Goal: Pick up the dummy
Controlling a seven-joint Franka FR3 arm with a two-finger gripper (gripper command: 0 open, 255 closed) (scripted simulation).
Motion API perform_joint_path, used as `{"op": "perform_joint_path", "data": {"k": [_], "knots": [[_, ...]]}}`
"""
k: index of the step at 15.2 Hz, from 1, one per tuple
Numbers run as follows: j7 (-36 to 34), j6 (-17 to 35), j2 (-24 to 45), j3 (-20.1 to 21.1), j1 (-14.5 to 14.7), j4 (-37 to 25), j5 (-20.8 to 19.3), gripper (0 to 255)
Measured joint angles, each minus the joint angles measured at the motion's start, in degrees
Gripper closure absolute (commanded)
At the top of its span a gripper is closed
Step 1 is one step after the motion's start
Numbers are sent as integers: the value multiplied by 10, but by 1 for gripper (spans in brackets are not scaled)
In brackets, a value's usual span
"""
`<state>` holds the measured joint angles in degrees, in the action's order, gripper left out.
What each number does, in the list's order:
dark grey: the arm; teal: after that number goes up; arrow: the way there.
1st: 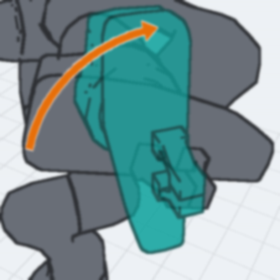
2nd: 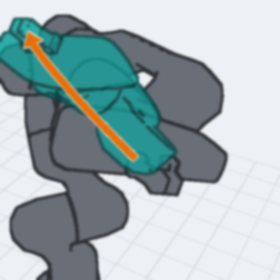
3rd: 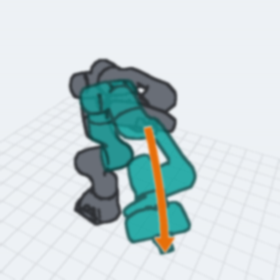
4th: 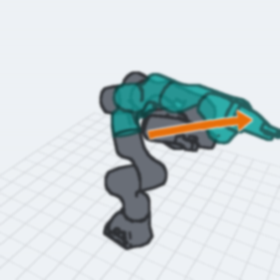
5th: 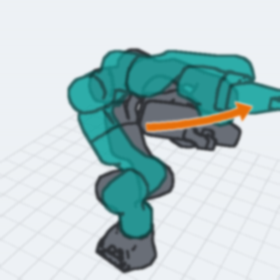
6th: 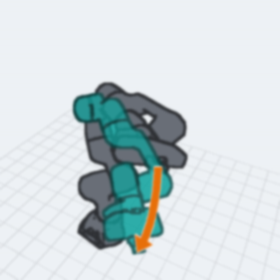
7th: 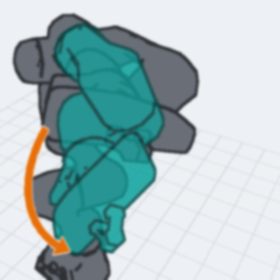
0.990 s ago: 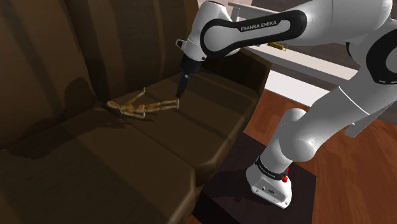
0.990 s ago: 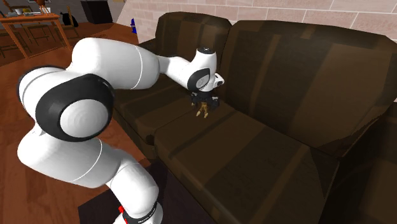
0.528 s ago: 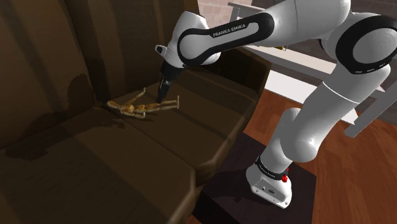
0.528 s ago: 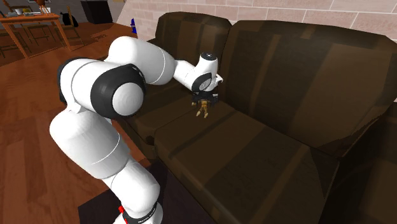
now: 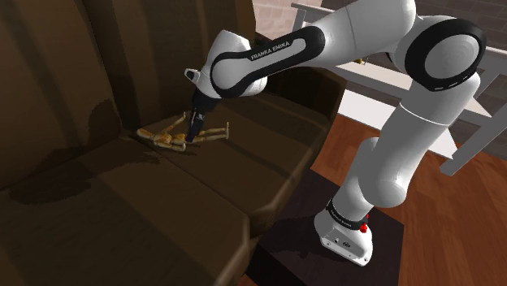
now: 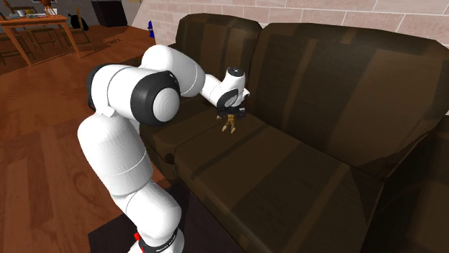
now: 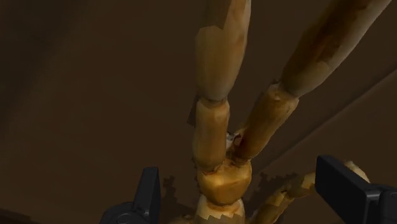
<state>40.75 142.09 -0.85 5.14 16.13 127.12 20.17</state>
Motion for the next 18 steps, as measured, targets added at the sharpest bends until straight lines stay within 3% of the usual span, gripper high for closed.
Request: {"op": "perform_joint_path", "data": {"k": [3,4,14,18], "knots": [[8,20,12,1,1,8,7,0],[10,22,14,1,1,8,8,255],[11,26,16,1,1,9,9,255],[2,4,4,0,0,0,1,255]]}}
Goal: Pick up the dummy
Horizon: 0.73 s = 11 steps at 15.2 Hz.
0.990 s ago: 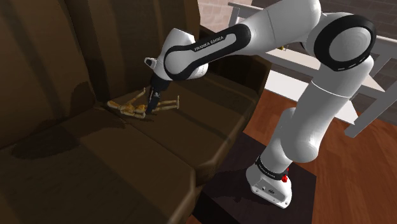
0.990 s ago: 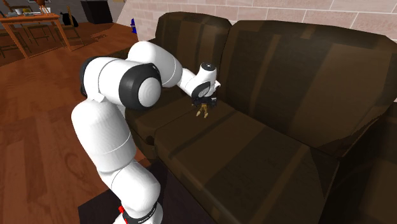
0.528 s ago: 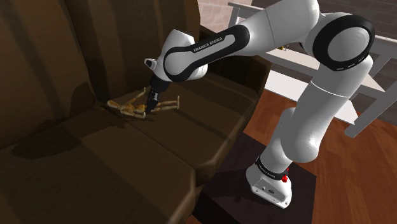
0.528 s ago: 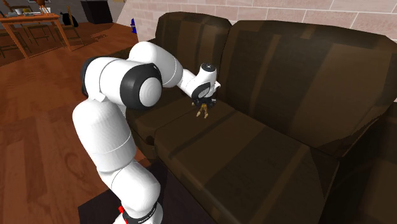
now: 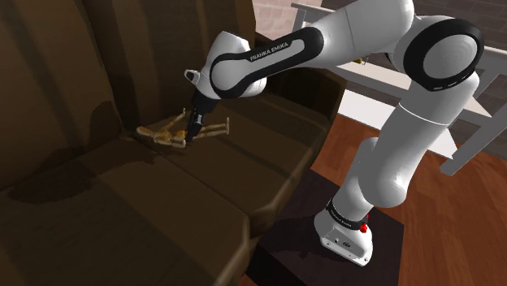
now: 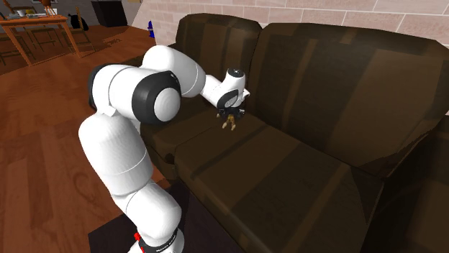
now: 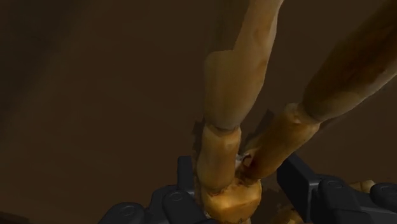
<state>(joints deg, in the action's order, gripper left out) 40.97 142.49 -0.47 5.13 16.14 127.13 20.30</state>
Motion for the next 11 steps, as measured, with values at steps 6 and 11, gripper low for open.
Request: {"op": "perform_joint_path", "data": {"k": [6,11], "knots": [[-17,-41,-20,-1,-2,-22,-13,255],[-31,-79,-36,-2,-4,-46,-24,255]]}}
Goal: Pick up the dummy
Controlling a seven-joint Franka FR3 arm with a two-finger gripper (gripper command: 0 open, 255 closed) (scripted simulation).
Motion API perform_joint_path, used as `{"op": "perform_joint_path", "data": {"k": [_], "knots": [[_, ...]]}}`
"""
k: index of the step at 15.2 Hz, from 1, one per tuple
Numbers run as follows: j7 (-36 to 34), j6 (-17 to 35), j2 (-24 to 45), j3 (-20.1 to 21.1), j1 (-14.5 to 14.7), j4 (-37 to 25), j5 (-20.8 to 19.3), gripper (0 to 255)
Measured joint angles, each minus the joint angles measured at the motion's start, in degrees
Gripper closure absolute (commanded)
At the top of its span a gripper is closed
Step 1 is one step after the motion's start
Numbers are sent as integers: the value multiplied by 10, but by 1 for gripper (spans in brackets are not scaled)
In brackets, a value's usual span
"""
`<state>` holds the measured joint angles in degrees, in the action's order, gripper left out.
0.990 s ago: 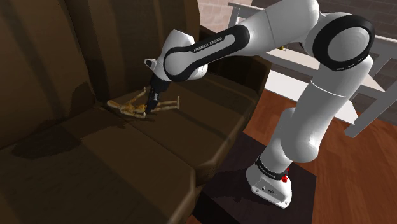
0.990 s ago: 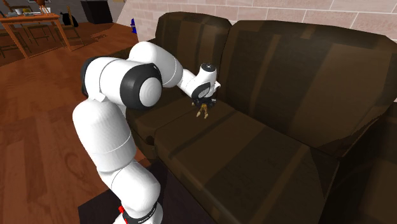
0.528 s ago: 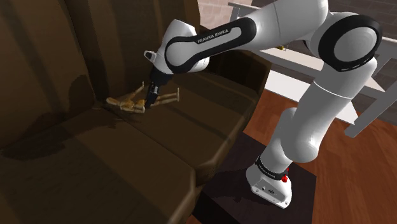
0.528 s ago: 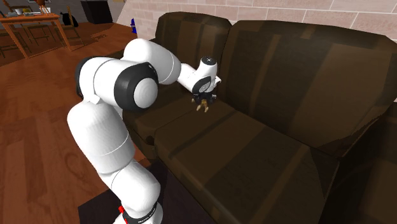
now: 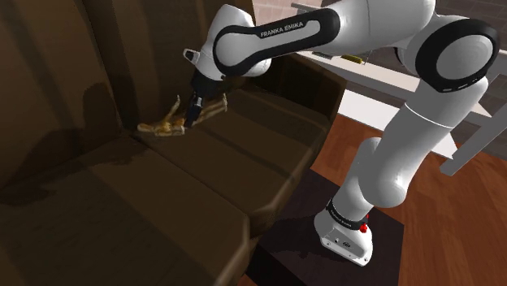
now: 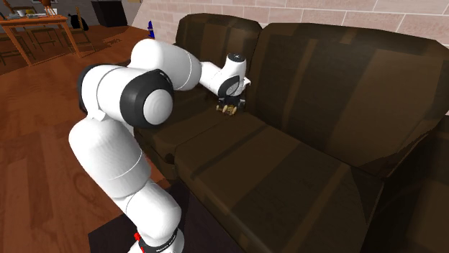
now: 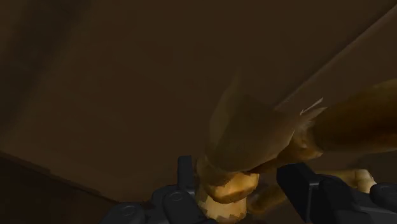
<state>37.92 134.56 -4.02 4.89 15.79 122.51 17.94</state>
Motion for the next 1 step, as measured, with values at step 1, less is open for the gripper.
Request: {"op": "perform_joint_path", "data": {"k": [1], "knots": [[-1,-4,-2,0,0,-2,-1,255]]}}
